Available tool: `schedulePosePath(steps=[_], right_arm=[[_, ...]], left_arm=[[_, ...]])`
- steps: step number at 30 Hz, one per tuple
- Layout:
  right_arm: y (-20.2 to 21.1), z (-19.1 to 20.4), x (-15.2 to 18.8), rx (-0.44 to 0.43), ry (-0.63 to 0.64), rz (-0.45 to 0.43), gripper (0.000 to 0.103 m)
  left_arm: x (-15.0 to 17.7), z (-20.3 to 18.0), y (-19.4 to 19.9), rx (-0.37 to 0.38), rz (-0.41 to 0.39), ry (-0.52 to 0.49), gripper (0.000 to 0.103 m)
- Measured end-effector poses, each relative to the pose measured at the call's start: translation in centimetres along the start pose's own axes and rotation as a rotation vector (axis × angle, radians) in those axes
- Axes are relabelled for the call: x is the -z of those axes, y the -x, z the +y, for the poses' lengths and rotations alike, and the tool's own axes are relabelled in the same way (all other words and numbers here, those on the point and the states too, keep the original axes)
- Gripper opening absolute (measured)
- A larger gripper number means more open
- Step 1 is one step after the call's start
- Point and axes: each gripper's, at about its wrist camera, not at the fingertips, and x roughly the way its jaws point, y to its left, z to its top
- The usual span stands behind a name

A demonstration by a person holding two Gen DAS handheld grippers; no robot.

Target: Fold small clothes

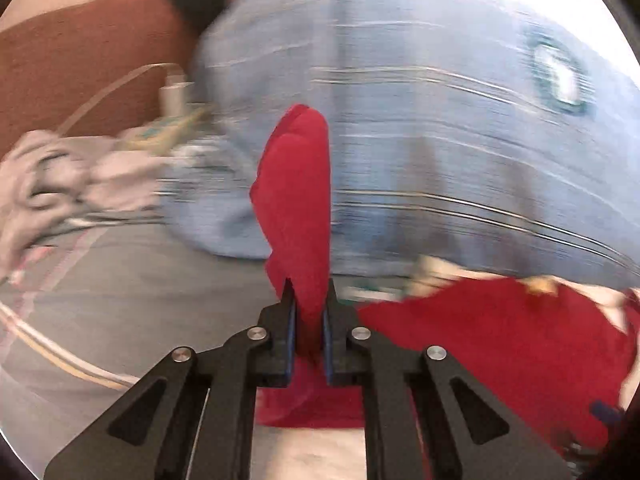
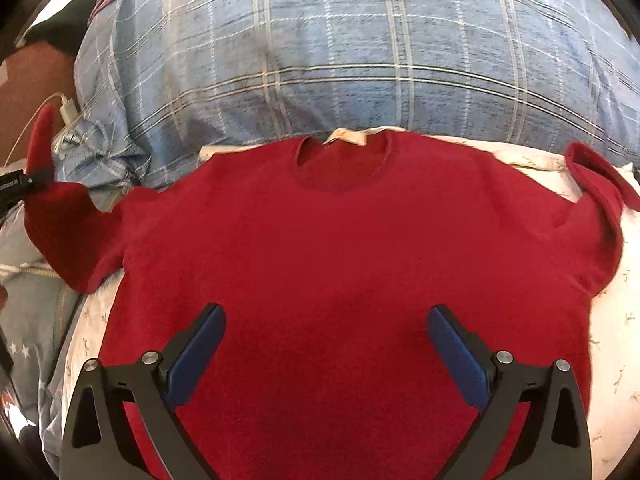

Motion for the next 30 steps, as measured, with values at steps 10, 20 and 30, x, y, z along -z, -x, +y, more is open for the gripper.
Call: schedulePosePath(steps=[10,20,30], right_arm=[[1.2,-4.2,-0.5,0.067,-0.052,-0.023,0.101],[0.3,-3.6,-2.1,-0.058,-0.034,-0.021,0.094],[-5.7,0.9,-4.6,-0.072,0.047,0.038,0.064]], left_arm=[[6.1,-13.0,-4.7,0.263,0.216,-0.112,0.028],[6.1,-6.4,1.8,0.151,0.083,-0.190,0.084],[5.8,3.7,-1.4,-0.036,0.049,0.014,0.084]])
